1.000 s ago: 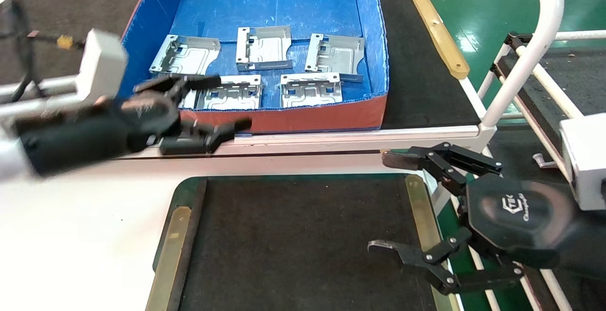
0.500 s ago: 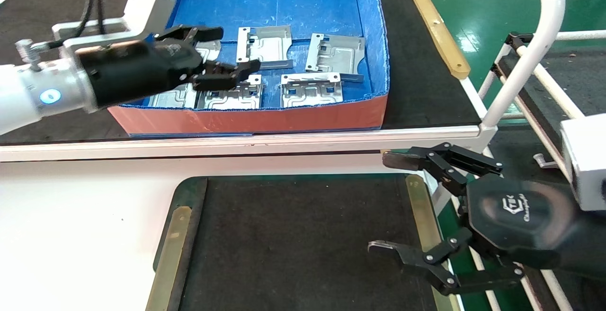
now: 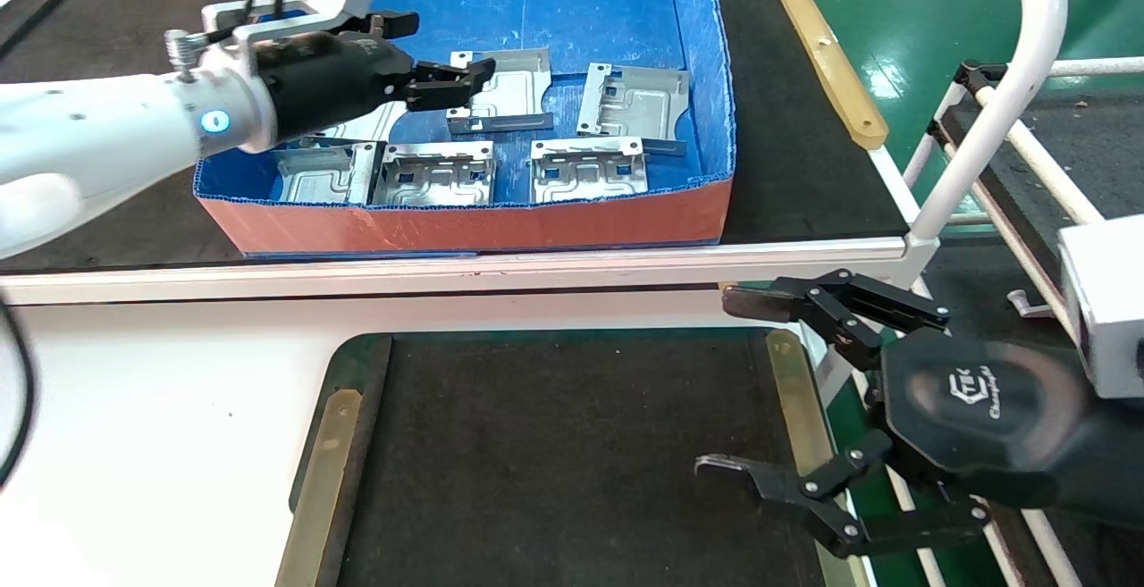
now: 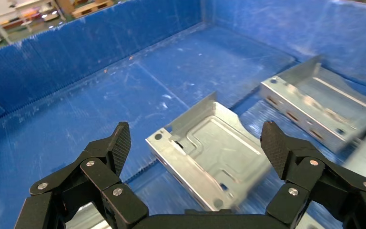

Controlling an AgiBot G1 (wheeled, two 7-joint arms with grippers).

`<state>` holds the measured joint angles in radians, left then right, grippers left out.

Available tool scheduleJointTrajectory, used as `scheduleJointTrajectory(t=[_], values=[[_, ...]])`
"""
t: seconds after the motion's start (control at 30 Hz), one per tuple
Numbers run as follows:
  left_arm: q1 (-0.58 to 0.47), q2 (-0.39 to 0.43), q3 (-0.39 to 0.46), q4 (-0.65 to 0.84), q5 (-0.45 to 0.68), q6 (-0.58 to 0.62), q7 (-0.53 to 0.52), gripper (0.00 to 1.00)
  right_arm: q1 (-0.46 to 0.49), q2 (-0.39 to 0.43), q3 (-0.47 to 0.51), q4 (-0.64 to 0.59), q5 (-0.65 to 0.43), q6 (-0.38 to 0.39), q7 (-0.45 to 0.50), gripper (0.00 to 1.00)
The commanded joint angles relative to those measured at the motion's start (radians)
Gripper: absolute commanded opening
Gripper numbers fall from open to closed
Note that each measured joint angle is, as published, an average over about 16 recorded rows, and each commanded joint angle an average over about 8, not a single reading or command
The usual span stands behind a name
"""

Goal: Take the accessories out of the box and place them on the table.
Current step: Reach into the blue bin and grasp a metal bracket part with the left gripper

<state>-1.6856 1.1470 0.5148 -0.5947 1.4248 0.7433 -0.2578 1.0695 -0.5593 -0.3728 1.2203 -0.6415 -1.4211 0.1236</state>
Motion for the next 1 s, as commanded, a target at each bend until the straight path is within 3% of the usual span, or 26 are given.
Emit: scheduleJointTrajectory(t=[0.03, 1.0], values=[[-0.017, 0.030, 0.001, 0.050, 0.008, -0.029, 0.016, 1.00, 0.000, 0.000, 0.000, 0.000, 0.000, 0.000, 0.000, 1.00], [-0.110, 0.185, -0.029, 0.397, -0.023, -0.163, 0.188, 1.00, 0.000, 0.000, 0.000, 0.000, 0.000, 0.000, 0.000, 1.00]])
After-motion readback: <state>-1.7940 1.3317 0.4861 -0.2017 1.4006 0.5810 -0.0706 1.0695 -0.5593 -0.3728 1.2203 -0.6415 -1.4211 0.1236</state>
